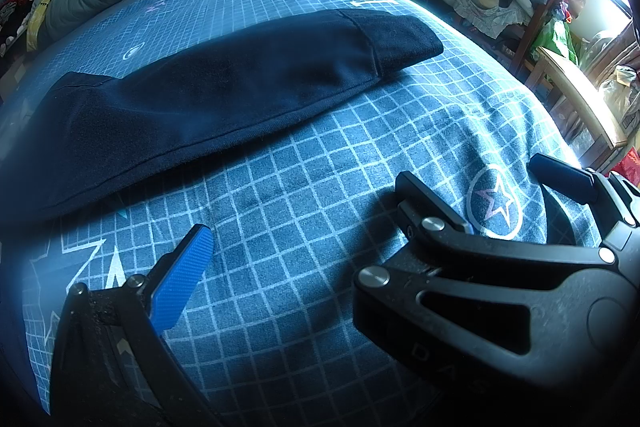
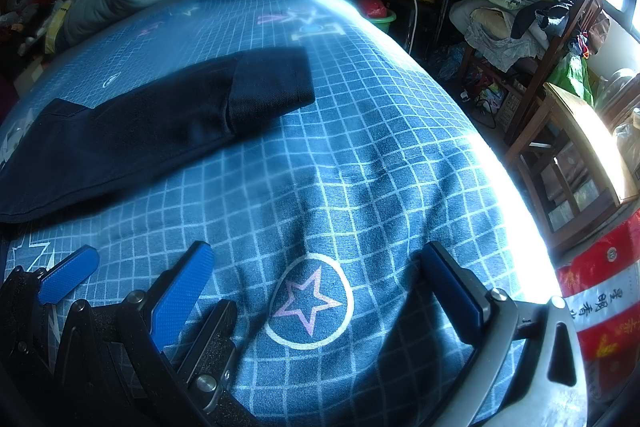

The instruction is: Fold small clothes

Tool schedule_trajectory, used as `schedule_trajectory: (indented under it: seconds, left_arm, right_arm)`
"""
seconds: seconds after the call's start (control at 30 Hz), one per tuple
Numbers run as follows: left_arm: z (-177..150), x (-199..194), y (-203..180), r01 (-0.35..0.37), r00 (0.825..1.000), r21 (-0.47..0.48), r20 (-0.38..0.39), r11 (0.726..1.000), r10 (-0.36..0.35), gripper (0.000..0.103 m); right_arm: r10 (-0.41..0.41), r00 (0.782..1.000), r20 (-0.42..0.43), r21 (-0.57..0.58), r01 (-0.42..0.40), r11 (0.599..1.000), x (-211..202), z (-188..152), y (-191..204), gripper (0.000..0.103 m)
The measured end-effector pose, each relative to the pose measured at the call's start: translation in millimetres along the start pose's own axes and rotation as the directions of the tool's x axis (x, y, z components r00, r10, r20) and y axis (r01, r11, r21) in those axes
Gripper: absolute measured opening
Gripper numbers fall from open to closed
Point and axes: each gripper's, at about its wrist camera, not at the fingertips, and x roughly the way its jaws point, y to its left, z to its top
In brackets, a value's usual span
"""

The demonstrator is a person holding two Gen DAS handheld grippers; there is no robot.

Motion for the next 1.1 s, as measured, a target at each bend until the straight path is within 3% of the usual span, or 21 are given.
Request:
schedule_trajectory:
  seconds: [1.1]
  left_arm:
    - [0.2, 0.3, 0.4, 0.001, 1.000, 0.000, 0.000, 1.000, -0.001, 0.103]
  right_arm:
    - [0.000, 1.000, 0.000, 0.000, 0.000, 1.000, -0.1, 0.0, -0.1, 0.103]
